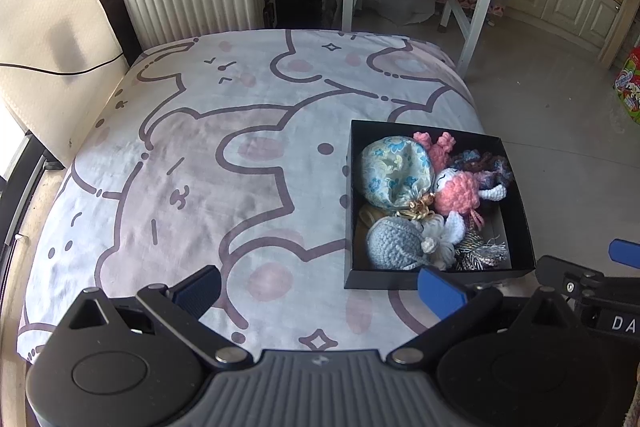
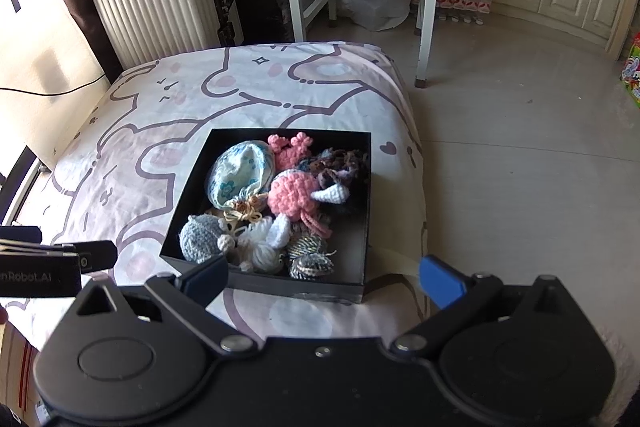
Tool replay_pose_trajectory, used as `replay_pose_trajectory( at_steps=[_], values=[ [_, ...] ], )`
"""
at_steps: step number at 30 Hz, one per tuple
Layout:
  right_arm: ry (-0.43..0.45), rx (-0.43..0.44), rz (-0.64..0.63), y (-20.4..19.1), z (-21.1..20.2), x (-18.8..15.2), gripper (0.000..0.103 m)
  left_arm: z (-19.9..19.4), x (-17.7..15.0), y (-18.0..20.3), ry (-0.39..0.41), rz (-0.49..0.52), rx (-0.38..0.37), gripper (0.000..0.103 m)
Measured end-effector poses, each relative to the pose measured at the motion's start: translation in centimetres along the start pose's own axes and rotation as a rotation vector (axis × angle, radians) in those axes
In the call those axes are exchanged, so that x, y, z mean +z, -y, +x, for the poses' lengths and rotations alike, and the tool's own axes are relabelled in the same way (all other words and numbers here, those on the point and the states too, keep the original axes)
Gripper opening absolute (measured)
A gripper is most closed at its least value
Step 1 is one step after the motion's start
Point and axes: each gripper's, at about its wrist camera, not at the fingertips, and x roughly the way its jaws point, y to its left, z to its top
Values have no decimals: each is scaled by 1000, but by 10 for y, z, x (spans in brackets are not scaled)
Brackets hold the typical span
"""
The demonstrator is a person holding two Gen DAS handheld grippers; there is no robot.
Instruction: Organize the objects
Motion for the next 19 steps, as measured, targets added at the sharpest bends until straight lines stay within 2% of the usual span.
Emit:
replay_pose_trajectory(
  at_steps=[19],
  values=[
    [4, -3, 2, 1, 0, 0, 103, 1, 1, 2, -2, 3, 5, 103]
  ],
)
